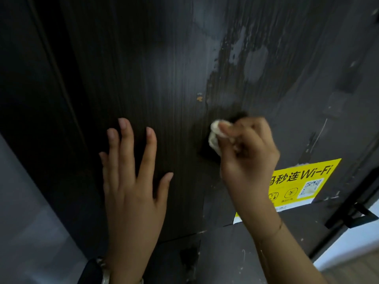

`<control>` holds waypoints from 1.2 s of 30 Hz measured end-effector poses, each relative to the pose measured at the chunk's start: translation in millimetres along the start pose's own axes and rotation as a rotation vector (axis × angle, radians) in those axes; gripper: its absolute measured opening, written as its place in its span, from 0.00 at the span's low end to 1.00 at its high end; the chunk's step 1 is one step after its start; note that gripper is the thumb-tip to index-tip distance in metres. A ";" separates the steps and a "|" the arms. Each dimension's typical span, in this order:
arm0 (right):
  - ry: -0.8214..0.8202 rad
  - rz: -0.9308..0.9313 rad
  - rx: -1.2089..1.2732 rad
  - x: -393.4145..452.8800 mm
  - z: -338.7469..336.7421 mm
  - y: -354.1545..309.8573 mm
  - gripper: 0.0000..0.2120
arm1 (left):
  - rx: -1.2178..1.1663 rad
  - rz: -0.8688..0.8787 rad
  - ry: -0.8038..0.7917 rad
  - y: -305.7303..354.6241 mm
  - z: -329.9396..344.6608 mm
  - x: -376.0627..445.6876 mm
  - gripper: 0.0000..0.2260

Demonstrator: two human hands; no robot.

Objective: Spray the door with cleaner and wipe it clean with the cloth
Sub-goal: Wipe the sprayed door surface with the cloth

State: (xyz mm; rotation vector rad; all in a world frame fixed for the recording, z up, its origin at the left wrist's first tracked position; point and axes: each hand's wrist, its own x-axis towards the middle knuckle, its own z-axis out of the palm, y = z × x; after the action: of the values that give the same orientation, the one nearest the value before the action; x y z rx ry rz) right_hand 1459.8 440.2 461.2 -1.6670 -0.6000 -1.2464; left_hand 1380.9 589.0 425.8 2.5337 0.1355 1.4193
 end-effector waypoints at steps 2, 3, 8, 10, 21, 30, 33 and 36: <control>0.067 -0.009 0.011 31.2 2.4 -7.6 0.06 | 0.009 -0.005 -0.009 1.7 0.2 -0.4 0.38; 0.102 -0.030 0.031 45.5 3.5 -11.6 0.05 | 0.014 -0.008 -0.012 1.6 0.1 -0.4 0.38; 0.052 -0.129 -0.075 7.4 5.1 -2.1 0.06 | 0.005 -0.009 -0.015 1.5 -1.8 -0.3 0.39; -0.024 -0.135 -0.148 -25.4 5.8 4.2 0.14 | 0.005 -0.004 -0.009 2.0 -1.8 0.0 0.38; 0.259 -0.244 -0.016 43.2 18.6 3.5 0.09 | 0.020 -0.016 -0.017 1.5 -0.2 -0.3 0.38; 0.463 -0.136 0.046 78.5 -15.5 46.8 0.06 | 0.004 -0.006 0.004 1.2 1.1 -0.5 0.38; 0.317 -0.220 0.107 66.3 12.9 24.0 0.09 | -0.007 -0.002 -0.001 0.3 0.7 -0.4 0.39; -0.175 -0.523 -0.010 27.7 20.1 7.0 0.14 | 0.023 0.017 -0.010 -2.8 0.4 -0.2 0.39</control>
State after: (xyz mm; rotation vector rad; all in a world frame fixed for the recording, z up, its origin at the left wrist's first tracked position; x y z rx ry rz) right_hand 1484.8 451.0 483.0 -1.6955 -1.1940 -1.4708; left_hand 1381.2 591.6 424.7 2.5658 0.1296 1.4197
